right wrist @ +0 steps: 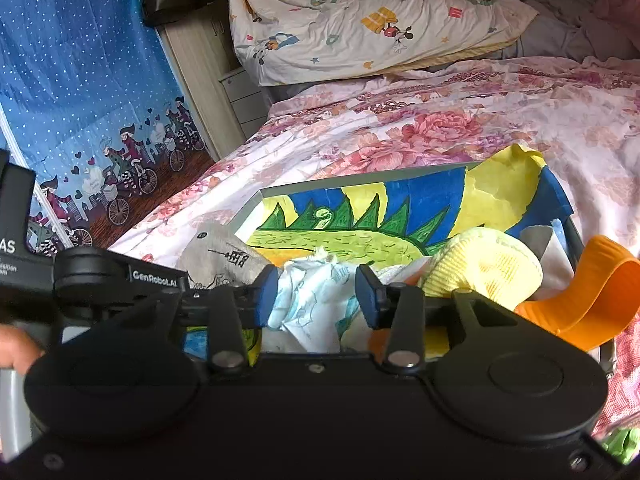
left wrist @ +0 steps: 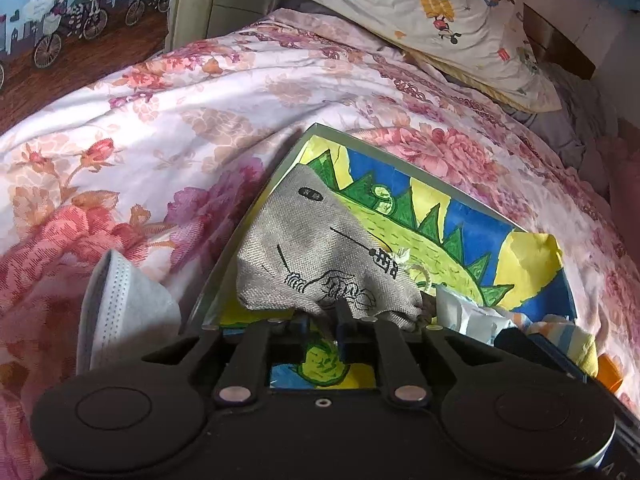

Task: Organize soft objects
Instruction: 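Open both grippers to release the items and lift away, then move both tools back over the remaining pile of items, then grasp the white cloth with the left gripper while the right gripper grasps the white sock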

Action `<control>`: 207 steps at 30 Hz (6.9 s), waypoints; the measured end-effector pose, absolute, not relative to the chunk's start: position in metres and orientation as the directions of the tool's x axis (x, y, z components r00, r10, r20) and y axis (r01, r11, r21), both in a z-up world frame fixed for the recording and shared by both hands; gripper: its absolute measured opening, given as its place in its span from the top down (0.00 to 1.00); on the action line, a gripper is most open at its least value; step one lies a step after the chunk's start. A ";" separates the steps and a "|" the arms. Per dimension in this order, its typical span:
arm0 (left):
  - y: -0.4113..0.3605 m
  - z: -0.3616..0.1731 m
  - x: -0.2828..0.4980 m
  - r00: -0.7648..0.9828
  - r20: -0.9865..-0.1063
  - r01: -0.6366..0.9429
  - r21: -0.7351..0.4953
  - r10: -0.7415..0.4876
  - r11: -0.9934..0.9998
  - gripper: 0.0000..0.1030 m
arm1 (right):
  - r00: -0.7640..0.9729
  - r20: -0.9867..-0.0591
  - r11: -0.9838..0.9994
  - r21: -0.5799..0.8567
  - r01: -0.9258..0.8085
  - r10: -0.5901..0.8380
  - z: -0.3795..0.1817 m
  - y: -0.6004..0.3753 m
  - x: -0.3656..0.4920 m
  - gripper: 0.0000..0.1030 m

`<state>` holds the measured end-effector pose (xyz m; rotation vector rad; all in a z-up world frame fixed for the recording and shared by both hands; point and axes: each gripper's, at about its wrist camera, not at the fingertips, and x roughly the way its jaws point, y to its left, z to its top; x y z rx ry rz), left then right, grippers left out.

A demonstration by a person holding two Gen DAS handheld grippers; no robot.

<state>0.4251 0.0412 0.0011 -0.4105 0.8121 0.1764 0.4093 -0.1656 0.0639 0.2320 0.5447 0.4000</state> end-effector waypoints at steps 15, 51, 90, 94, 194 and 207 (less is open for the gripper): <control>0.035 0.035 0.379 0.768 -0.634 -0.327 -0.268 0.089 0.906 0.29 | 0.809 -0.390 0.879 0.370 -0.301 0.441 0.080 -0.181 0.401 0.24; -0.010 0.099 0.116 0.967 -0.255 -0.063 -0.312 -0.020 0.948 0.01 | 0.948 -0.212 0.971 0.072 -0.227 0.237 0.200 -0.194 0.168 0.01; 0.015 0.018 0.099 0.872 -0.490 -0.116 -0.256 -0.026 0.960 0.01 | 0.928 -0.323 0.964 -0.121 -0.235 0.186 0.082 -0.168 0.111 0.01; 0.019 0.019 0.099 0.870 -0.492 -0.131 -0.268 -0.019 0.954 0.01 | 0.924 -0.330 0.962 -0.126 -0.244 0.192 0.078 -0.165 0.109 0.01; 0.036 -0.016 0.245 0.847 -0.505 0.020 -0.280 -0.166 0.960 0.97 | 0.868 -0.470 0.976 -0.055 -0.211 0.161 0.069 -0.152 0.294 0.75; 0.025 -0.006 0.238 0.859 -0.430 0.102 -0.390 -0.279 0.915 0.97 | 0.881 -0.468 0.949 -0.244 -0.199 0.065 0.057 -0.134 0.296 0.77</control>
